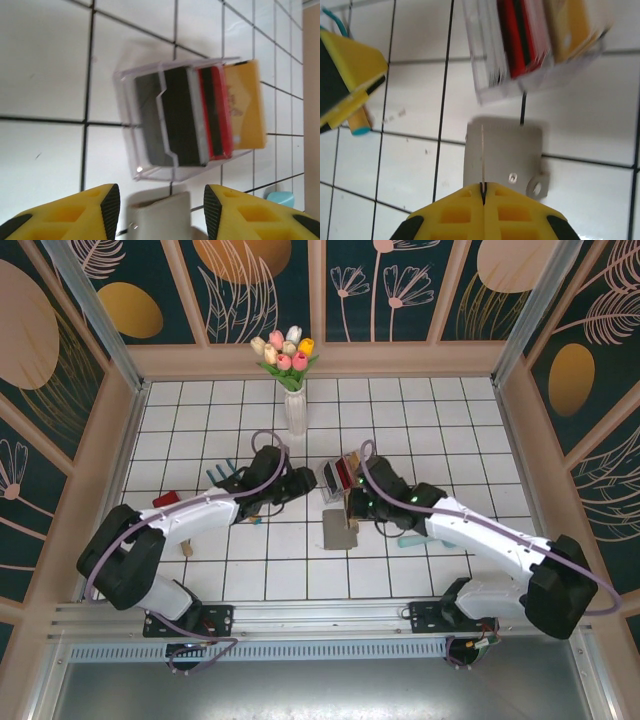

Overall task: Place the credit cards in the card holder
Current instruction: Open the card holder at the center of the table.

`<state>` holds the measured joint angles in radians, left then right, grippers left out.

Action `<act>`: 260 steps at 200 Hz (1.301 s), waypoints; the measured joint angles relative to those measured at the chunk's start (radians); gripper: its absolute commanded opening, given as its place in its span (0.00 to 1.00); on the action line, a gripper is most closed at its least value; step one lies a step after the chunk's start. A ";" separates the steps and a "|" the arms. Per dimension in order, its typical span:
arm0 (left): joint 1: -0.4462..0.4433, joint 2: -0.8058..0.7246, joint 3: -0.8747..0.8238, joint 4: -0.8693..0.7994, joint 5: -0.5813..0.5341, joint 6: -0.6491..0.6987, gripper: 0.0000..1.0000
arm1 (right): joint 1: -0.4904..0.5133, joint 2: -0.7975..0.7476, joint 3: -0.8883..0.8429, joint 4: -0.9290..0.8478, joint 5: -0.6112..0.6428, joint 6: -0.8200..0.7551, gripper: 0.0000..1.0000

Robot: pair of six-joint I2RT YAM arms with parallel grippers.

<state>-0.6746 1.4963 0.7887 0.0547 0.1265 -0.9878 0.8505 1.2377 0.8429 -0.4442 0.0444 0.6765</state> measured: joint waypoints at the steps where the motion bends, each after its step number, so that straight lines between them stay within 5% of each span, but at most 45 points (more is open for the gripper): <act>1: 0.000 -0.001 -0.002 0.000 0.000 -0.001 0.51 | 0.005 0.002 -0.002 0.000 0.000 0.005 0.01; 100: -0.066 -0.003 -0.064 0.011 0.082 -0.015 0.51 | 0.060 0.131 -0.007 -0.069 0.176 0.126 0.02; 196: -0.097 0.055 -0.064 0.020 0.136 -0.014 0.52 | 0.042 0.148 -0.037 -0.064 0.197 0.132 0.03; 260: -0.106 0.109 -0.064 0.041 0.160 -0.012 0.44 | 0.025 0.167 -0.071 0.017 0.154 0.115 0.03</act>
<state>-0.7803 1.6054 0.7246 0.0959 0.2863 -0.9997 0.8757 1.4048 0.7715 -0.4274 0.1982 0.7914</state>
